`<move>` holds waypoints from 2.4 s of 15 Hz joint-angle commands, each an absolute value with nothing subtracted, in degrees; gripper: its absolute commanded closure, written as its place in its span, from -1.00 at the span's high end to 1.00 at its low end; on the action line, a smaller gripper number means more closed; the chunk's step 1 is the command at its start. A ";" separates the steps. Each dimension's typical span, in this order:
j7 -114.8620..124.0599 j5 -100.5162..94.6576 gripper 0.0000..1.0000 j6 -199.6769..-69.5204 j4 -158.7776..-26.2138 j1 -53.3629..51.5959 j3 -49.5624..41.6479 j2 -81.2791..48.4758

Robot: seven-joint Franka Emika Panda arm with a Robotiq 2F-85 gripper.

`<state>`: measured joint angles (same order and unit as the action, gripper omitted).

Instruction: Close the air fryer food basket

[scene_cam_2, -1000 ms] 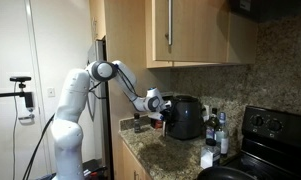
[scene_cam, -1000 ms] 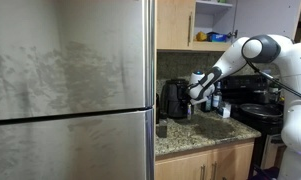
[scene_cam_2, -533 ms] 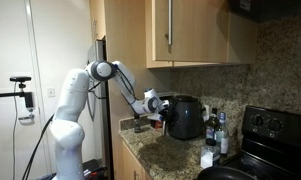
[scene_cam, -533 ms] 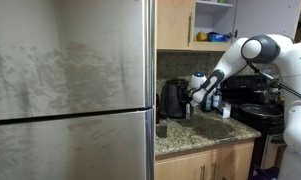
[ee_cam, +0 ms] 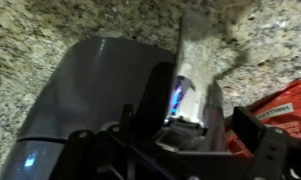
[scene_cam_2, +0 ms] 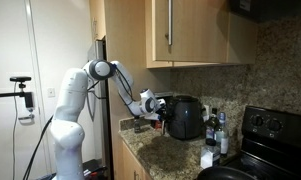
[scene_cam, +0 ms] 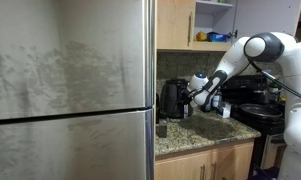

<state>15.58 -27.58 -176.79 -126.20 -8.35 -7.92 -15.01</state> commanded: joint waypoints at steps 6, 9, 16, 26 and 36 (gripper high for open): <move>0.23 -8.08 1.00 -177.25 -129.82 8.59 13.77 -8.30; 1.09 -6.38 1.00 -178.73 -126.61 9.20 13.29 -7.68; 1.14 3.29 1.00 -154.30 -126.87 5.87 9.45 -0.53; 10.38 -5.53 1.00 -141.84 -124.57 2.63 3.49 -0.61; 13.41 -3.93 1.00 -143.13 -116.76 -2.74 3.04 -11.21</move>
<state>13.81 -4.38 -143.25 -116.79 -1.66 4.21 -11.29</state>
